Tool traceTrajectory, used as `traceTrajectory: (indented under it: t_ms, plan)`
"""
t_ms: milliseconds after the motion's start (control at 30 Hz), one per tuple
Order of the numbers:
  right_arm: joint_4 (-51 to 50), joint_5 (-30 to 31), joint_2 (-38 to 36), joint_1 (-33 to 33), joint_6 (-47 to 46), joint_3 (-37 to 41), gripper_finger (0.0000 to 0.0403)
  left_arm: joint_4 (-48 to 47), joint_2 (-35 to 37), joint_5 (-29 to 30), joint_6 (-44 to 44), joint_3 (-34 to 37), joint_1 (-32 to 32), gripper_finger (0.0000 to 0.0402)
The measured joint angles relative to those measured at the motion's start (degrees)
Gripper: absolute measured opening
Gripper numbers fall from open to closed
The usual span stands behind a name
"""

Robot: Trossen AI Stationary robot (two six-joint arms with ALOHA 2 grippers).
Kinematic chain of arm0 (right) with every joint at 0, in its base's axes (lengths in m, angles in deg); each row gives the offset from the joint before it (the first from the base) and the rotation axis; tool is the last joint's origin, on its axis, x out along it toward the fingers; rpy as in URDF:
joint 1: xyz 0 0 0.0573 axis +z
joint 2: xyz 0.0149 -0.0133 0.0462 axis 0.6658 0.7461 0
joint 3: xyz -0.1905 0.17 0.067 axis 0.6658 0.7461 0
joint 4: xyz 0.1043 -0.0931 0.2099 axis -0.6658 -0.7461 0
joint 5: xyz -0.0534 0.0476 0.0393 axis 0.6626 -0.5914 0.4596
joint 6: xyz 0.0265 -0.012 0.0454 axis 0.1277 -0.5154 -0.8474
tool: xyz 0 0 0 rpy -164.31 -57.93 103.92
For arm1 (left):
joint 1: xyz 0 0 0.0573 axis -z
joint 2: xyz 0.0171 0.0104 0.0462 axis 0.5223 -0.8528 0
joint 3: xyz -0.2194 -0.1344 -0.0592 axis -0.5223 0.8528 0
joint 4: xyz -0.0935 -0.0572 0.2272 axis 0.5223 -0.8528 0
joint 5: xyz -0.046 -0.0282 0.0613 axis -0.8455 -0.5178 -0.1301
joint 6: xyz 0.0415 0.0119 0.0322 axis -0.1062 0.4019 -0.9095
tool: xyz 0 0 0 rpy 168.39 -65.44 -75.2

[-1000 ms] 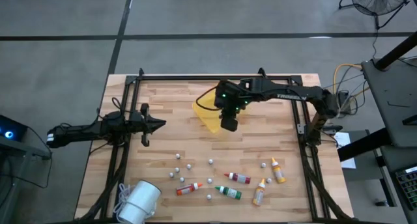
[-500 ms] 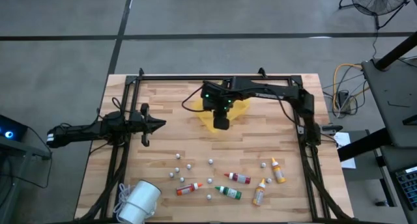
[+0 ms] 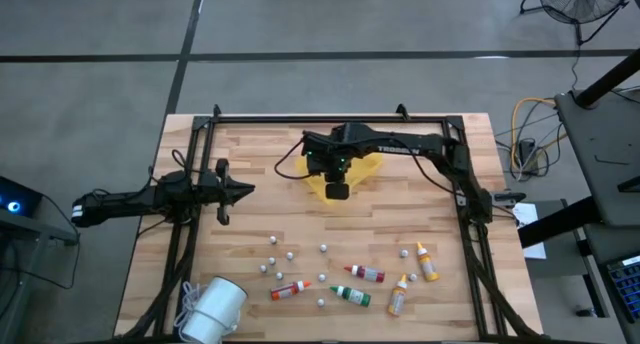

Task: Pick & Place food coloring
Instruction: Put the small red food coloring bottle into the yellow bin

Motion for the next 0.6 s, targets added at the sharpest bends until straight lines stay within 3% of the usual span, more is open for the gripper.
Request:
traceTrajectory:
  t_ms: [600]
  plan:
    - [6.92, 0.15, 1.53, 0.04, 1.32, 7.29, 0.0059, 0.01, -0.01, 0.0, 0.0, 0.0, -0.04, 0.0]
